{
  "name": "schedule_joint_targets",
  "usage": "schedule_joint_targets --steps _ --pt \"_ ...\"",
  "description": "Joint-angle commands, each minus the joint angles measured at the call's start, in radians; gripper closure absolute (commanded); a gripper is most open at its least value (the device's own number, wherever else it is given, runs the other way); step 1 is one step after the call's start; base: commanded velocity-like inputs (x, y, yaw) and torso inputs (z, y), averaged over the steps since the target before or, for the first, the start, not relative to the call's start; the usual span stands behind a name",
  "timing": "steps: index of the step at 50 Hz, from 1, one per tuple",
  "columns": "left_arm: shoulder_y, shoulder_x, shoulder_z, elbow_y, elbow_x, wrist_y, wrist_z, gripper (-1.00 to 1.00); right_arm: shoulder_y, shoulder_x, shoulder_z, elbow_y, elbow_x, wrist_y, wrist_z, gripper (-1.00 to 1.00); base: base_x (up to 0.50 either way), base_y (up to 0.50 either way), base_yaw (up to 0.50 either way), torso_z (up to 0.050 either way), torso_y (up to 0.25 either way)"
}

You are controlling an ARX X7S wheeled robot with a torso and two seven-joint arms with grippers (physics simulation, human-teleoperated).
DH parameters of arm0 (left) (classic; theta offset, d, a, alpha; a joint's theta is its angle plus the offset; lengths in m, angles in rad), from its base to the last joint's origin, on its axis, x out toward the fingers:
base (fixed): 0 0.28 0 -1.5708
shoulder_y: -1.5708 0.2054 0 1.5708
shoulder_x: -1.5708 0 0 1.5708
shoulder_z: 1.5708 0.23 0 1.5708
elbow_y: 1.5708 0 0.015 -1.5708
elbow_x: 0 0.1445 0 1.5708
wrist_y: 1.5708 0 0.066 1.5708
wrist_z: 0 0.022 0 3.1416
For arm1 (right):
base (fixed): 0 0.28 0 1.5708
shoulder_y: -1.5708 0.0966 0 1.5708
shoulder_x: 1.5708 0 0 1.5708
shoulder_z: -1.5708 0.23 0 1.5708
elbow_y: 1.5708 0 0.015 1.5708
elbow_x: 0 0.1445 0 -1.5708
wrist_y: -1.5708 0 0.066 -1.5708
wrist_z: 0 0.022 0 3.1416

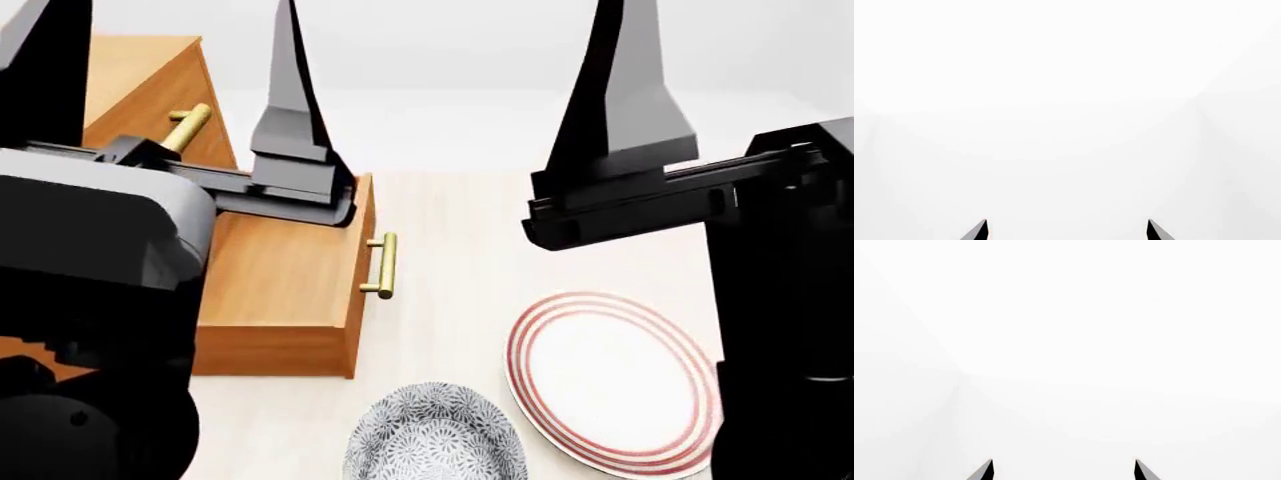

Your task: Open the bottom drawer of the cabinet.

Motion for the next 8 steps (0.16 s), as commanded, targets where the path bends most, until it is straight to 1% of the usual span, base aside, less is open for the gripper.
schedule_joint_targets --steps 1,4,8 --pt "-0.008 0.005 -0.01 -0.013 -0.015 0.001 0.015 -1.0 0.035 0.032 -0.031 0.02 0.027 -0.033 0.032 -1.0 0.0 0.0 0.0 0.0 0.0" --pt "-0.004 0.013 -0.01 -0.038 -0.018 0.006 0.026 -1.0 0.033 0.03 -0.04 0.039 0.018 -0.041 0.025 -1.0 0.0 0.0 0.0 0.0 0.0" --pt "-0.003 0.028 -0.013 -0.085 -0.034 0.014 0.05 -1.0 0.028 0.018 -0.043 0.117 0.008 -0.074 -0.004 -1.0 0.0 0.0 0.0 0.0 0.0"
